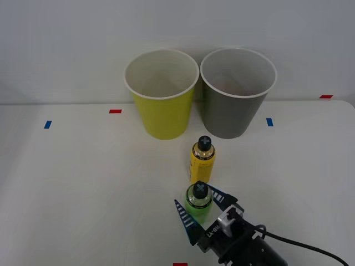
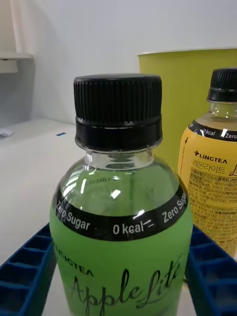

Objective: Put cans in the gray bin, plastic bottles in the light green bin

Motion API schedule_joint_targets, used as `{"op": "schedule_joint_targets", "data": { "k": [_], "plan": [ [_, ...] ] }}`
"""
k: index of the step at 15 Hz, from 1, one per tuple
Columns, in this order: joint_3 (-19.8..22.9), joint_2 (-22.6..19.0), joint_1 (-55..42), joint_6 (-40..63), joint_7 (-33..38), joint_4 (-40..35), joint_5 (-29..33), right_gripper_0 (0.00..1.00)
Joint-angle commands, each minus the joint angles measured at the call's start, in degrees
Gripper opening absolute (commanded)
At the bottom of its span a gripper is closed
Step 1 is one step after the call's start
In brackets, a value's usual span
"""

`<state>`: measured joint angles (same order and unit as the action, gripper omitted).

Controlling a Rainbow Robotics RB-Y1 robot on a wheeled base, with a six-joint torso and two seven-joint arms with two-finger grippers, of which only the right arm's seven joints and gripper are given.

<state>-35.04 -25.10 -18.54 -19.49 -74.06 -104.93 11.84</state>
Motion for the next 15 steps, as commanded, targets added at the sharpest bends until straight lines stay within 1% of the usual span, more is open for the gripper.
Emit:
{"op": "schedule_joint_targets", "data": {
  "k": [1,3,8,11,13,15],
  "plan": [
    [0.06,0.85,0.44,1.47,0.23,-0.01,-0.77,0.0],
    [-0.03,0.85,0.44,1.47,-0.03,-0.01,-1.82,0.0],
    [0.06,1.37,-0.26,0.41,-0.03,-0.01,-2.26,0.0],
    [-0.12,0.93,-1.14,-4.16,0.41,-0.01,-3.58,0.0],
    [-0.56,0.41,-1.32,-7.58,0.5,-0.1,-5.78,0.0],
    [-0.73,0.41,-1.32,-8.11,0.85,-3.08,-7.18,0.0]
  ]
}}
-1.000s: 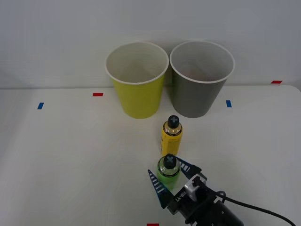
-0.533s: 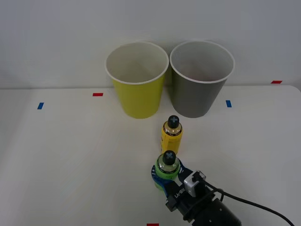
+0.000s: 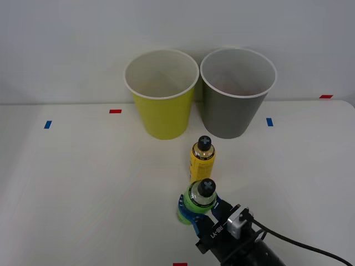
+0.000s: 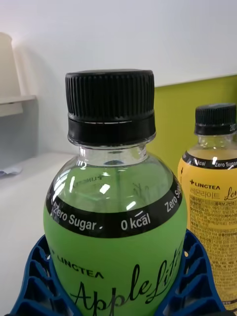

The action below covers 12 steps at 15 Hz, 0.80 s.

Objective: Put cans in the gray bin, plastic bottles in the light green bin

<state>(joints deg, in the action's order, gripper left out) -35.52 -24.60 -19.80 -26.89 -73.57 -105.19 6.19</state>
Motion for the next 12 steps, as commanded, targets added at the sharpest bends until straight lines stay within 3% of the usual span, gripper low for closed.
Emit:
{"op": "schedule_joint_targets", "data": {
  "k": [1,6,10,12],
  "plan": [
    [-0.78,-0.1,-0.06,-0.71,0.54,-4.41,-2.94,0.0],
    [-4.12,0.51,2.14,1.13,0.62,-11.88,-9.18,0.0],
    [-2.1,6.4,6.53,23.19,0.8,-25.68,-9.97,0.0],
    [-0.08,10.01,11.45,29.52,3.35,-27.09,-10.85,0.0]
  ]
}}
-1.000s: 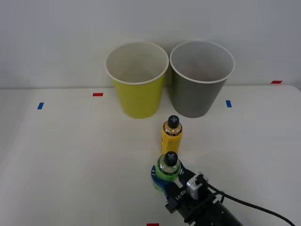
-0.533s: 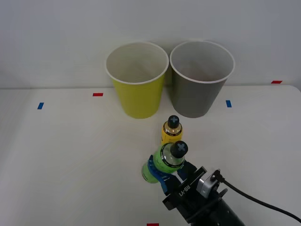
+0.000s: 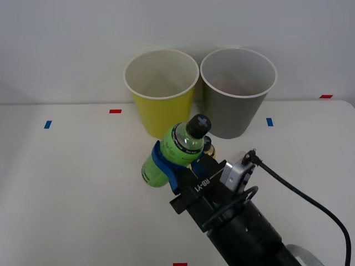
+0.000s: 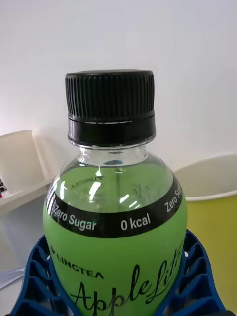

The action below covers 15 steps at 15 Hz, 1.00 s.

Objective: Put cans in the gray bin, plastic bottles in the light green bin

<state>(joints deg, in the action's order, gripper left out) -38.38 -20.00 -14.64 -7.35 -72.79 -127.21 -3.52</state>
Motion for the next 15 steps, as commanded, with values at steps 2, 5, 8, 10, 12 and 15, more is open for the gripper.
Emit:
{"op": "schedule_joint_targets", "data": {
  "k": [2,5,8,10,12,15],
  "plan": [
    [5.42,9.72,13.41,17.63,6.34,-4.89,-1.23,0.0],
    [10.25,16.84,22.2,30.73,7.57,-4.54,-1.32,0.0],
    [14.38,21.0,31.61,27.12,7.13,8.03,-1.49,0.0],
    [17.19,21.0,38.29,21.59,6.61,19.54,-0.7,0.0],
    [20.18,21.0,44.18,20.53,5.9,27.28,-0.09,0.0],
    [24.84,21.0,53.14,20.62,5.2,37.56,0.62,0.0]
  ]
}}
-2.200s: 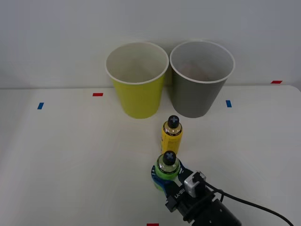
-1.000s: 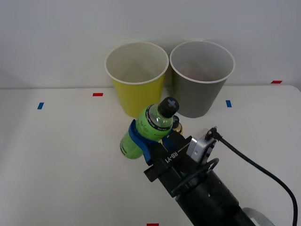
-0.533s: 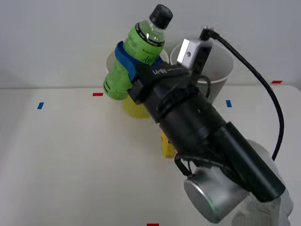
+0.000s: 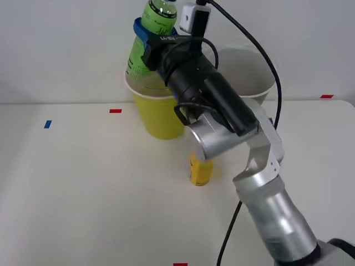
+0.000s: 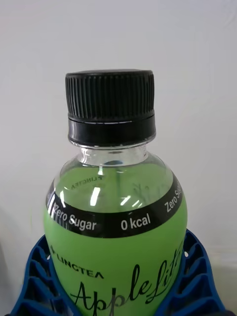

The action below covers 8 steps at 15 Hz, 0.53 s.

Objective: Put cans in the gray bin, plastic bottles in the light green bin

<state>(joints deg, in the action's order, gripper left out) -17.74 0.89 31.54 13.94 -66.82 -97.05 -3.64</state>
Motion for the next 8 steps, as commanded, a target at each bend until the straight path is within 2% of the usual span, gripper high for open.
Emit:
{"op": "schedule_joint_targets", "data": {
  "k": [1,3,8],
  "plan": [
    [5.17,0.11,8.72,-0.76,-0.85,9.42,0.91,0.0],
    [5.87,0.11,10.39,-0.67,-1.21,11.97,1.0,0.0],
    [4.29,0.11,11.18,-0.67,-1.82,15.05,3.11,0.0]
  ]
}}
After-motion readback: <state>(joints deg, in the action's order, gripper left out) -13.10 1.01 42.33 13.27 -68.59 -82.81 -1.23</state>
